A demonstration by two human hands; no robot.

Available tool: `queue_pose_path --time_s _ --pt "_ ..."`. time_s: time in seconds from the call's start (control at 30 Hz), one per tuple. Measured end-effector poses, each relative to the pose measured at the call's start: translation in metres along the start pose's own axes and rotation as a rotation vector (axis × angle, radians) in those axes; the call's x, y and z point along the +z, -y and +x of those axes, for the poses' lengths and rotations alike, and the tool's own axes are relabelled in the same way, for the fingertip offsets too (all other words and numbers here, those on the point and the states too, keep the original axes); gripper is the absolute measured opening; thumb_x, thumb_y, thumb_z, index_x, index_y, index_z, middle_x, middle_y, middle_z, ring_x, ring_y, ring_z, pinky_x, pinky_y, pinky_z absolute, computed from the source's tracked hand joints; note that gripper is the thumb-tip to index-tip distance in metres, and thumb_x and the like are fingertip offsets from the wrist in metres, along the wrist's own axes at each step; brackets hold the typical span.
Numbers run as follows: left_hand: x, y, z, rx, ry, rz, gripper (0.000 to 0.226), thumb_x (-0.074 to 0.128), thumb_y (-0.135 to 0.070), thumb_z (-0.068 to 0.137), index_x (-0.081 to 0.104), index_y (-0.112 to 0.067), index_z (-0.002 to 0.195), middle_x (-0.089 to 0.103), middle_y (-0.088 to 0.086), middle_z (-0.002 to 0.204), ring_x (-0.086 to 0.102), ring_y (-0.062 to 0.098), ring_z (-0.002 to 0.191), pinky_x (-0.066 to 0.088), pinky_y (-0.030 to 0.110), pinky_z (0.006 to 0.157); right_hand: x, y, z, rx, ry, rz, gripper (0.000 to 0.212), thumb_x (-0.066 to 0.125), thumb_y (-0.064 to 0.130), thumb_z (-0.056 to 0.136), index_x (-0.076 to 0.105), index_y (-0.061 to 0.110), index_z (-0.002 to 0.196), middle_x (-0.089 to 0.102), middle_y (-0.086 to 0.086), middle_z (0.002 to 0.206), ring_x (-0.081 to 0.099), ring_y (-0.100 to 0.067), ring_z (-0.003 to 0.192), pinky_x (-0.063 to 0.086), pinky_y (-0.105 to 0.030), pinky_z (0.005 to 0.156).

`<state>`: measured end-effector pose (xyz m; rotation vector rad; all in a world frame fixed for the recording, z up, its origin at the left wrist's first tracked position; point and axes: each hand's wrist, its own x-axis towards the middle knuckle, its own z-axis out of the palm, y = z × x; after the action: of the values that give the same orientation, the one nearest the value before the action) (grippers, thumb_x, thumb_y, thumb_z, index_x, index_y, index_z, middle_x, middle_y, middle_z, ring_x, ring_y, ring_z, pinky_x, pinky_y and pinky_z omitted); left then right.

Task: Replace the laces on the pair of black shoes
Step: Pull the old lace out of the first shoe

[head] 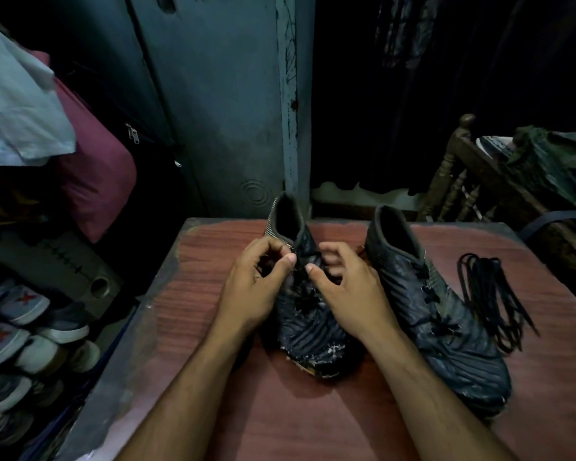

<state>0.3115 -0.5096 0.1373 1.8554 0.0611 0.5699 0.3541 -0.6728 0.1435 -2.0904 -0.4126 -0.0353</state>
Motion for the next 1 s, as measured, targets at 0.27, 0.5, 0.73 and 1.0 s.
queue_pose_path --time_s 0.27,0.5,0.73,1.0 --pt "0.003 -0.01 -0.005 0.115 -0.185 0.41 0.019 0.084 -0.024 0.081 0.071 -0.029 0.094 0.069 -0.016 0.089 0.063 0.001 0.079 0.048 0.016 0.073 0.004 -0.006 0.0 -0.042 0.096 -0.058 0.038 0.067 0.044 0.091 0.056 0.038 0.127 0.069 0.01 0.116 0.063 -0.008 0.111 0.052 -0.033 0.095" --pt "0.008 -0.02 -0.008 -0.026 -0.127 0.178 0.013 0.076 -0.019 0.078 0.066 -0.027 0.08 0.066 -0.007 0.086 0.059 -0.001 0.077 0.043 0.013 0.072 0.007 -0.002 -0.003 -0.282 -0.106 -0.104 0.018 0.076 0.02 0.087 0.065 0.025 0.1 0.053 0.01 0.089 0.052 -0.002 0.082 0.04 -0.018 0.074" --pt "0.005 -0.018 -0.008 -0.069 0.034 -0.032 0.008 0.072 -0.027 0.07 0.07 -0.022 0.076 0.057 -0.016 0.075 0.054 0.001 0.074 0.043 0.017 0.073 0.013 0.002 0.002 -0.031 0.011 0.43 0.025 0.067 0.012 0.095 0.077 0.029 0.081 0.074 0.003 0.091 0.068 -0.008 0.091 0.051 -0.028 0.089" --pt "-0.004 -0.016 -0.004 -0.095 0.016 -0.067 0.022 0.062 -0.014 0.079 0.08 -0.026 0.075 0.07 -0.004 0.085 0.064 0.004 0.082 0.046 0.017 0.077 0.012 0.004 0.001 0.038 0.074 0.625 0.012 0.075 0.019 0.091 0.076 0.023 0.08 0.073 0.004 0.081 0.062 -0.012 0.08 0.049 -0.035 0.081"
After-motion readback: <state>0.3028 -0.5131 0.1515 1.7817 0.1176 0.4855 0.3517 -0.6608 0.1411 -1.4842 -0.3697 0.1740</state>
